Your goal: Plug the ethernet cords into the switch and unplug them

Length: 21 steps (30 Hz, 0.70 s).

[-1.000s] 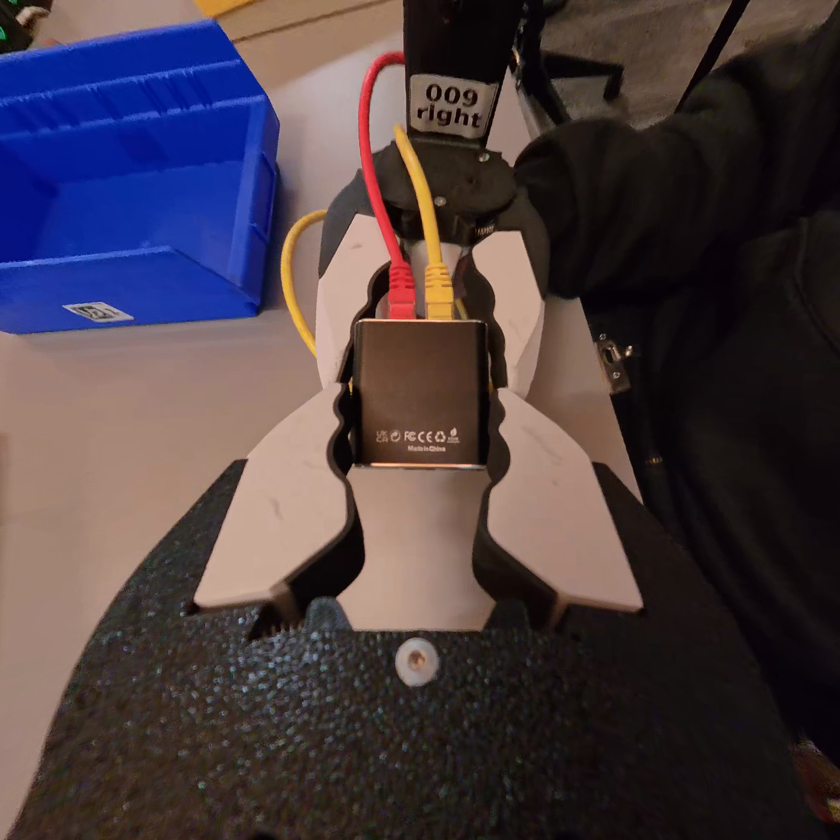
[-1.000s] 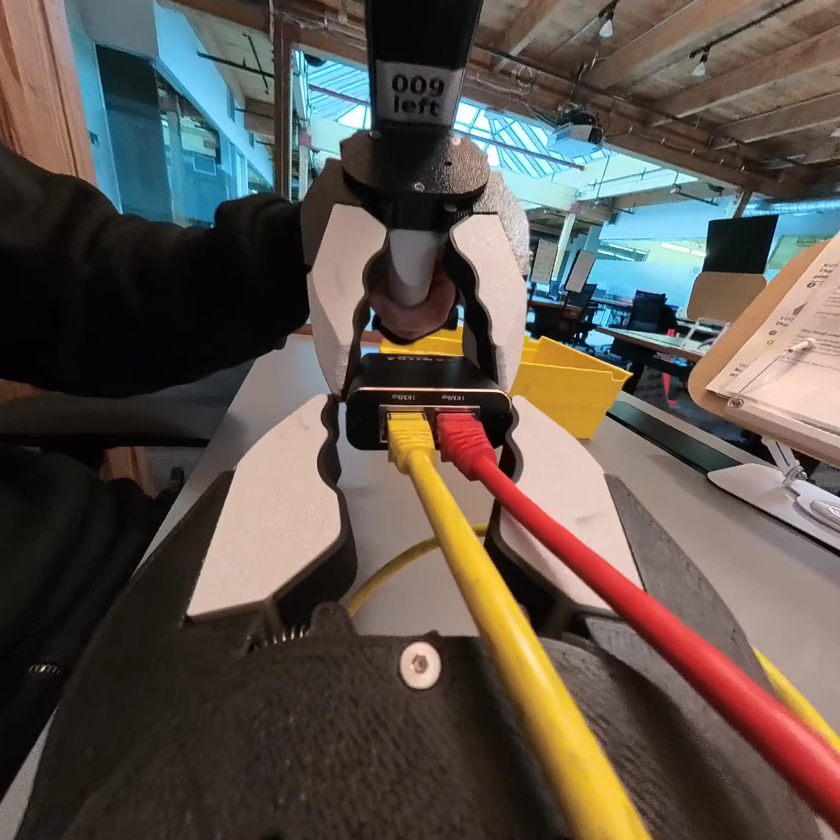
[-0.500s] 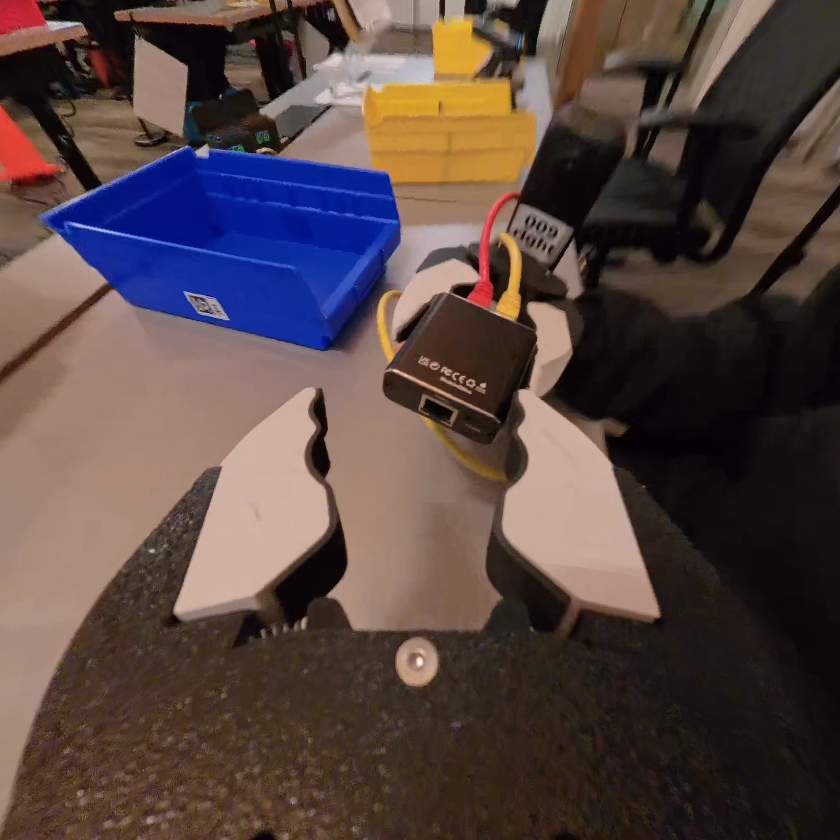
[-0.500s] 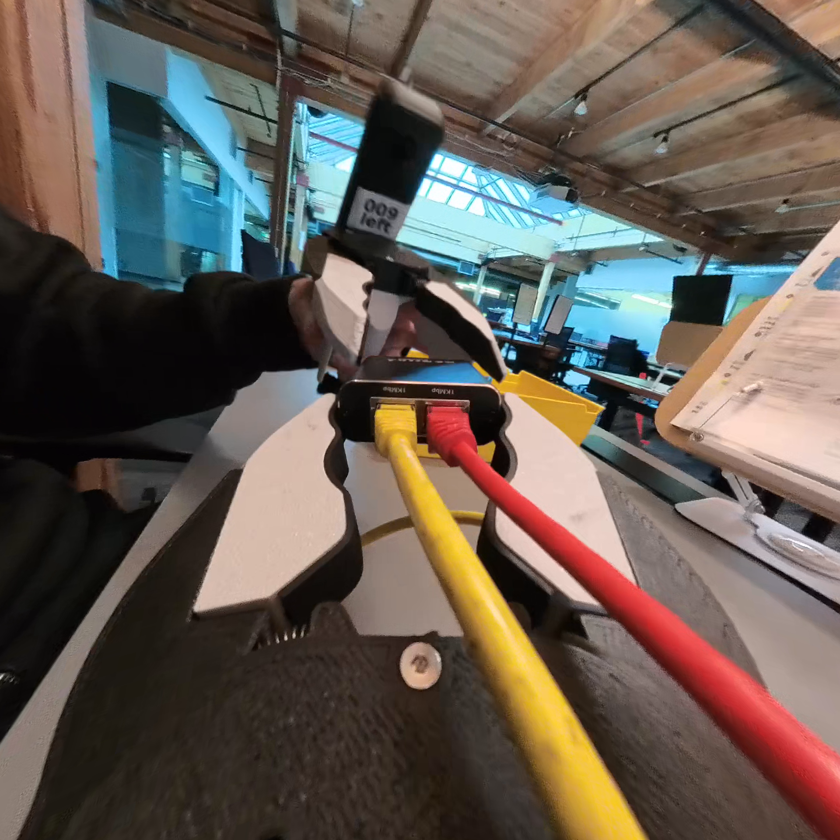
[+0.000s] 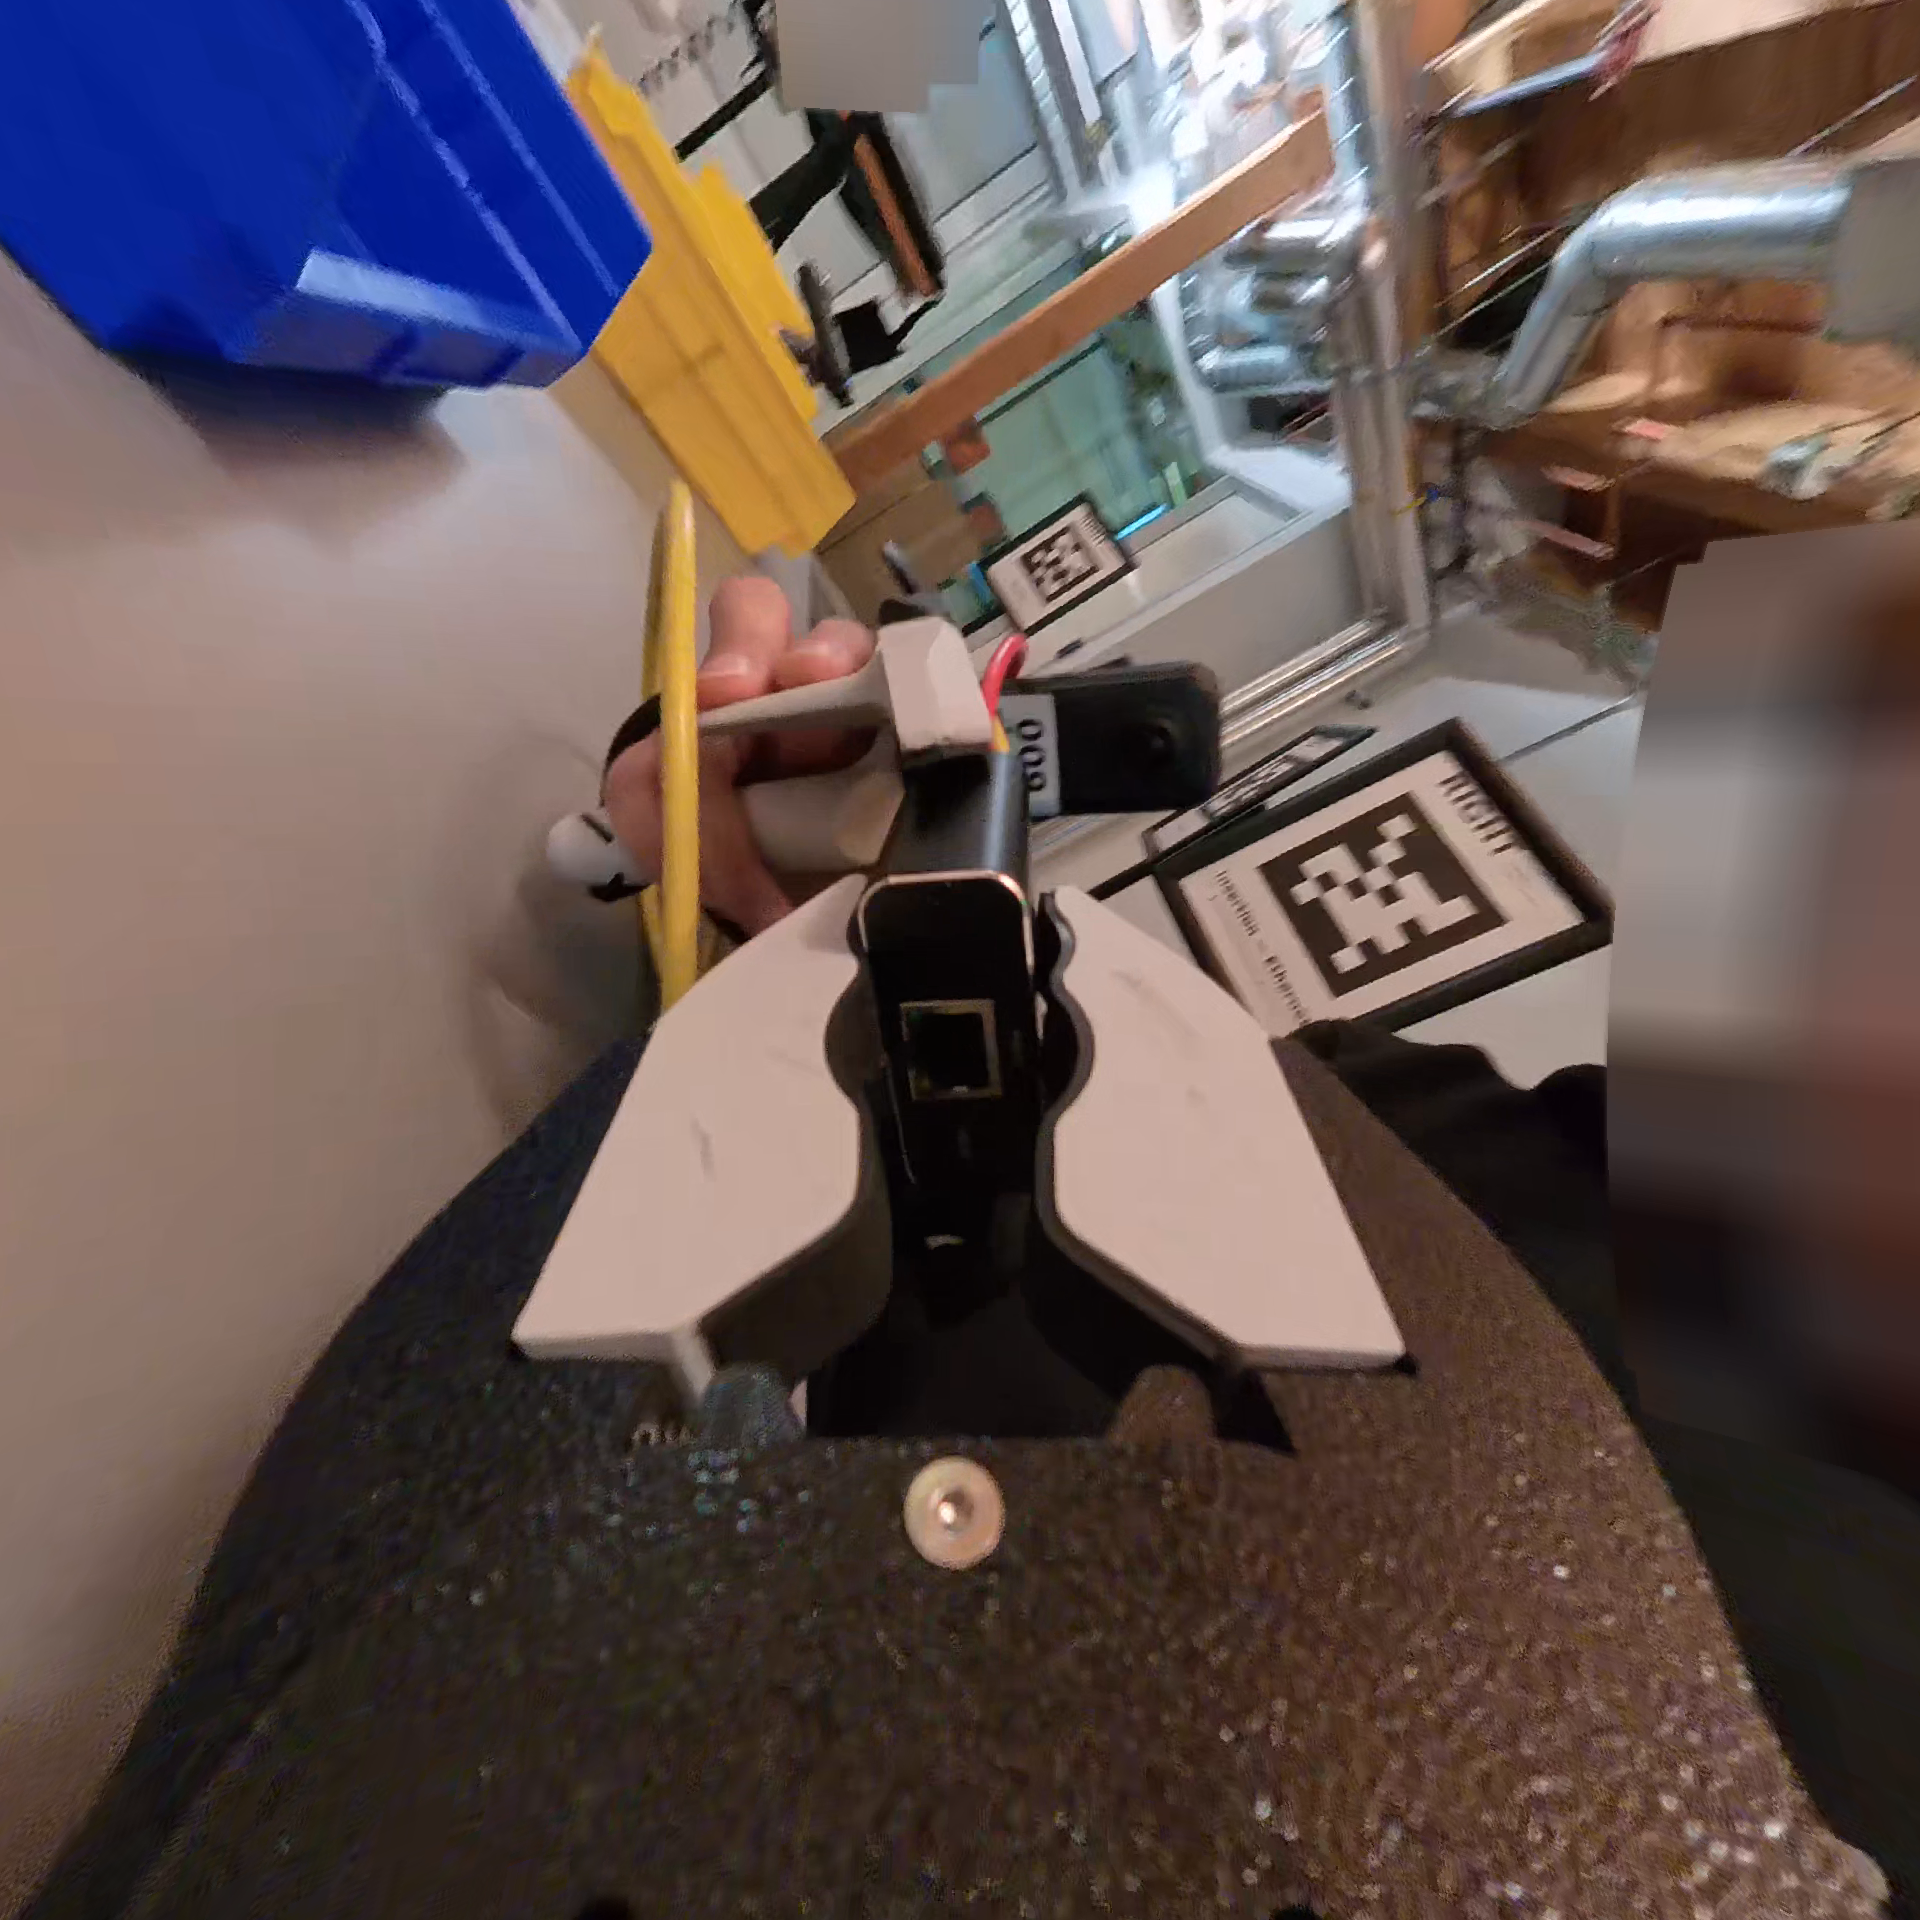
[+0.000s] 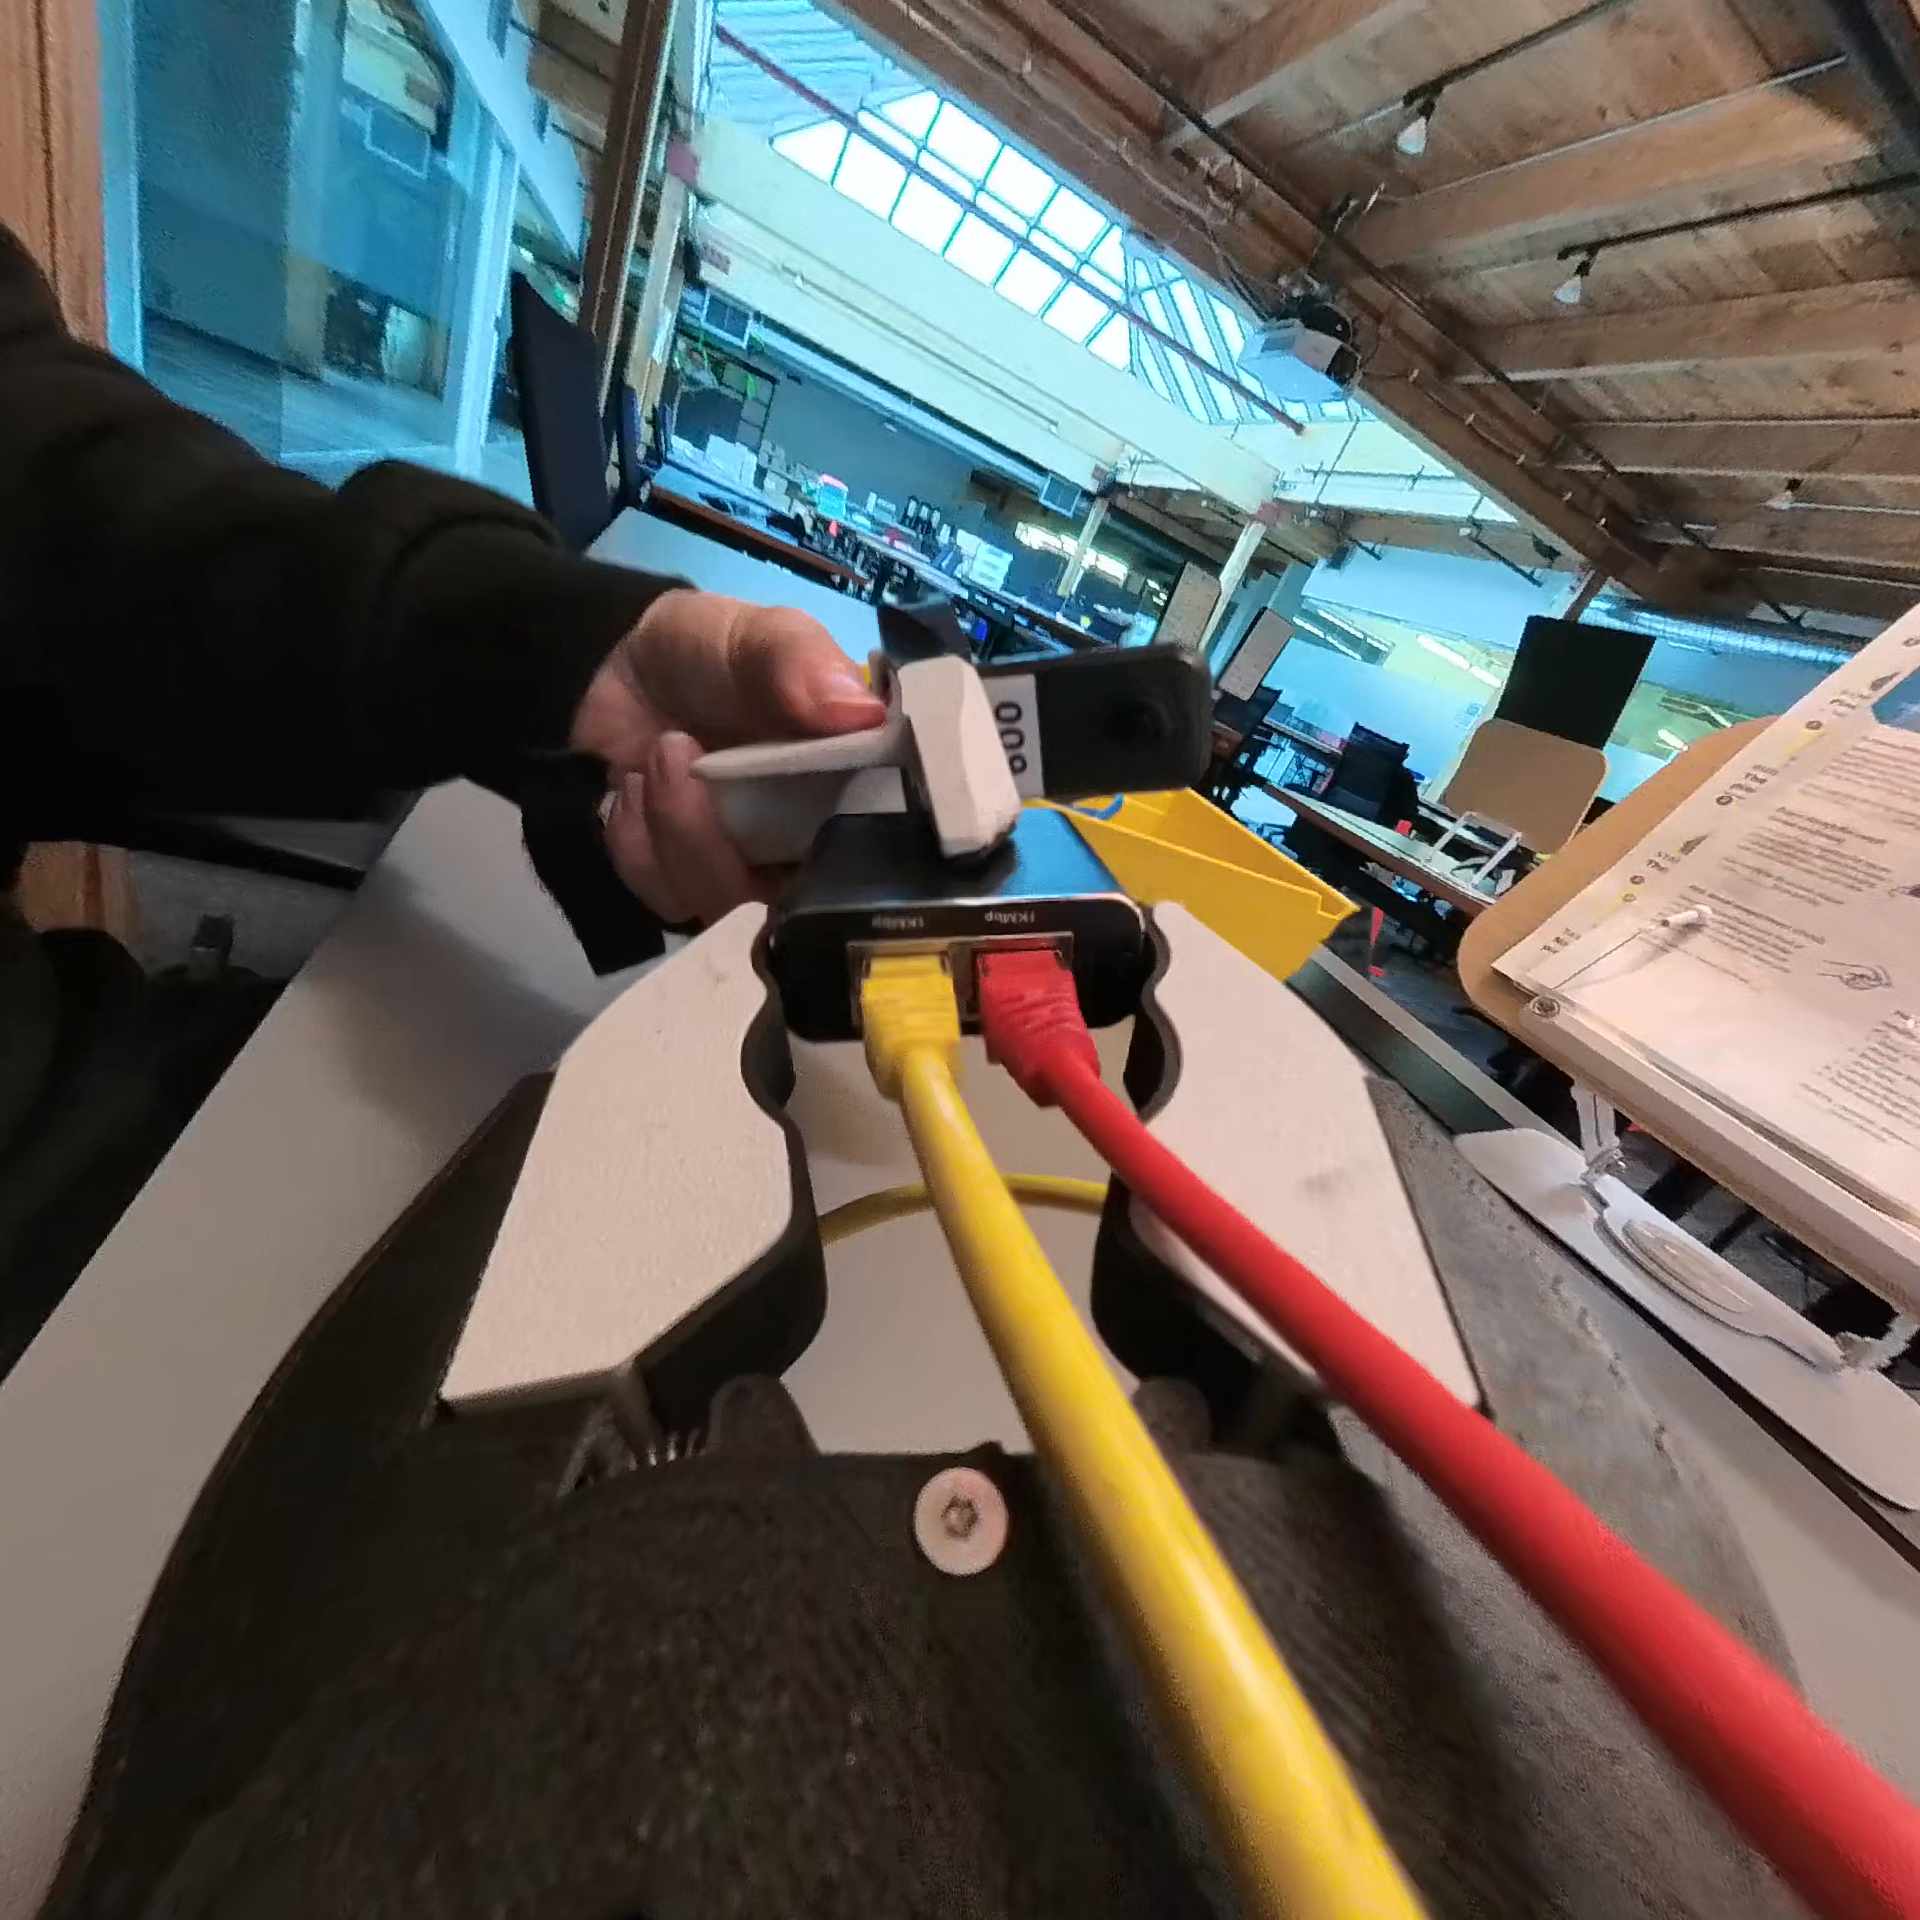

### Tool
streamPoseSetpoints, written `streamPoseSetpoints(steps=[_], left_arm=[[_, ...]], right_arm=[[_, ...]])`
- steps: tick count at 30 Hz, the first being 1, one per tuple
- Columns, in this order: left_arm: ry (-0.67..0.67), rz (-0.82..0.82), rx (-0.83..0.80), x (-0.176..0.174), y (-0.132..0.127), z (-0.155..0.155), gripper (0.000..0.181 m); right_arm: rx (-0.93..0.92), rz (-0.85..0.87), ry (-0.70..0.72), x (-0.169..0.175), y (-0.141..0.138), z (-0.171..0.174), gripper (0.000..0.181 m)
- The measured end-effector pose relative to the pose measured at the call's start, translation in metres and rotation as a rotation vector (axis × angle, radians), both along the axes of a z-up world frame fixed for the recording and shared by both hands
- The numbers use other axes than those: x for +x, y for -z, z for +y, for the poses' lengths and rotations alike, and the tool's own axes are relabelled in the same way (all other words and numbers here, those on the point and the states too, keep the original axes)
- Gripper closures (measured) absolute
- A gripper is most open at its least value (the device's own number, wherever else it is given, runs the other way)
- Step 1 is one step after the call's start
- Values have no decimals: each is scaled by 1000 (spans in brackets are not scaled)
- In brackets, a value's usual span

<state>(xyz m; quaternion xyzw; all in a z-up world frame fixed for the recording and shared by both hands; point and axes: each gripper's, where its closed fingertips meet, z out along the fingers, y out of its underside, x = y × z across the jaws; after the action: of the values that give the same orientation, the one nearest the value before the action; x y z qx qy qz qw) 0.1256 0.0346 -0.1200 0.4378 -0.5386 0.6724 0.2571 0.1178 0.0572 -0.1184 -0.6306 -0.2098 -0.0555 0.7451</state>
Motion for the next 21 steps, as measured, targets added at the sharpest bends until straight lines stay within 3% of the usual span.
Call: streamPoseSetpoints(steps=[3,6,21], left_arm=[[52,6,72,-6,1,-5,155],[90,19,140,-8,-2,-7,155],[174,111,103,-11,-1,6,154]], right_arm=[[47,19,-7,-1,-6,-3,110],[60,13,-42,-5,-8,-5,116],[26,-122,59,-6,-7,6,118]])
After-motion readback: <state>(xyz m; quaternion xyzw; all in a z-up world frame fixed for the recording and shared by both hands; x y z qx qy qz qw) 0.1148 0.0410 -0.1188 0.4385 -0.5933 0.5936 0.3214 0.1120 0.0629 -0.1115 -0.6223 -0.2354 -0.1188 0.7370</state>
